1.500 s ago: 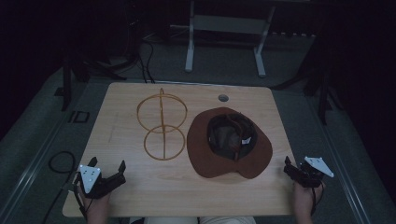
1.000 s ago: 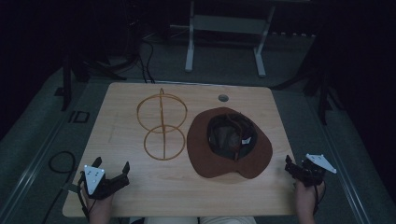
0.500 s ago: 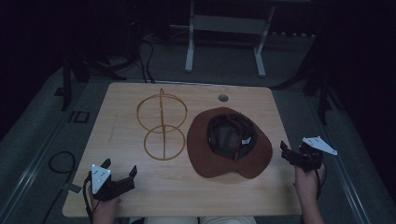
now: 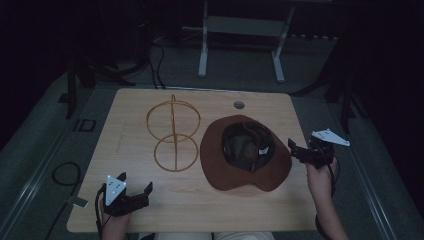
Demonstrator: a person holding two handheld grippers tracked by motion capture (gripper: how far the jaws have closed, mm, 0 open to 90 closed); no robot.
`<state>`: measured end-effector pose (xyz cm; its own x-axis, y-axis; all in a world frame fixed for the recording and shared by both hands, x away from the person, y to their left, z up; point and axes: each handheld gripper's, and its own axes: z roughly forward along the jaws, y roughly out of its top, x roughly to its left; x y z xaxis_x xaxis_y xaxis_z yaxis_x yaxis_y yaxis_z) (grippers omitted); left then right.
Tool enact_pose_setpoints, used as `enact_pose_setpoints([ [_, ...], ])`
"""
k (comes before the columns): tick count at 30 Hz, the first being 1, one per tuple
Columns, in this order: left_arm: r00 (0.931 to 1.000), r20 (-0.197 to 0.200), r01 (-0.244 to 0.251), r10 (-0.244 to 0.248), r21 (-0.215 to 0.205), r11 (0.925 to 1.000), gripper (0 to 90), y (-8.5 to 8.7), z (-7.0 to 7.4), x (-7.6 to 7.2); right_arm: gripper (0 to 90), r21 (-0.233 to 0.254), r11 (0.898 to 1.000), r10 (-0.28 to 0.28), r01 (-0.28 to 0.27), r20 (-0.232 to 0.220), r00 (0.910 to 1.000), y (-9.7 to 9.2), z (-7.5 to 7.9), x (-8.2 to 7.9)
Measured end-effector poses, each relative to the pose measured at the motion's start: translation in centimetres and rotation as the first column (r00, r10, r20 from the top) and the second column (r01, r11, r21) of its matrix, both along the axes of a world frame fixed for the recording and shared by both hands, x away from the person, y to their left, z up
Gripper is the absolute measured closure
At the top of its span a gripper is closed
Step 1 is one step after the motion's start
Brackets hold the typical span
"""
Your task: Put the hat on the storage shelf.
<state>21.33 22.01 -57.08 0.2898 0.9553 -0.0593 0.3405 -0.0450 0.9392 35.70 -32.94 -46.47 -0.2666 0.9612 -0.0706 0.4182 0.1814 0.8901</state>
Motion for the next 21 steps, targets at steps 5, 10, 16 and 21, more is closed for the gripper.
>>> enact_pose_setpoints([
  [5,0.9993,-0.001,0.037,-0.037,-0.003,0.9993,2.4,0.0,0.2,-0.1,13.4,-0.025,0.999,0.035,-0.036,-0.008,0.9993,1.0,0.2,1.2],
  [10,0.9965,-0.031,0.078,-0.077,0.013,0.9969,1.8,-0.4,0.0,0.1,13.1,-0.017,0.998,0.061,-0.062,-0.059,0.9964,2.3,-0.6,2.7],
  [16,0.9933,-0.046,0.108,-0.106,0.043,0.9932,1.8,-0.7,-0.2,0.1,12.6,-0.004,0.994,0.108,-0.109,-0.106,0.9885,3.5,-1.4,4.2],
  [21,0.9931,-0.027,0.116,-0.114,0.046,0.9922,1.9,-0.8,0.0,0.0,12.0,0.005,0.988,0.151,-0.152,-0.179,0.9722,4.4,-2.4,5.8],
])
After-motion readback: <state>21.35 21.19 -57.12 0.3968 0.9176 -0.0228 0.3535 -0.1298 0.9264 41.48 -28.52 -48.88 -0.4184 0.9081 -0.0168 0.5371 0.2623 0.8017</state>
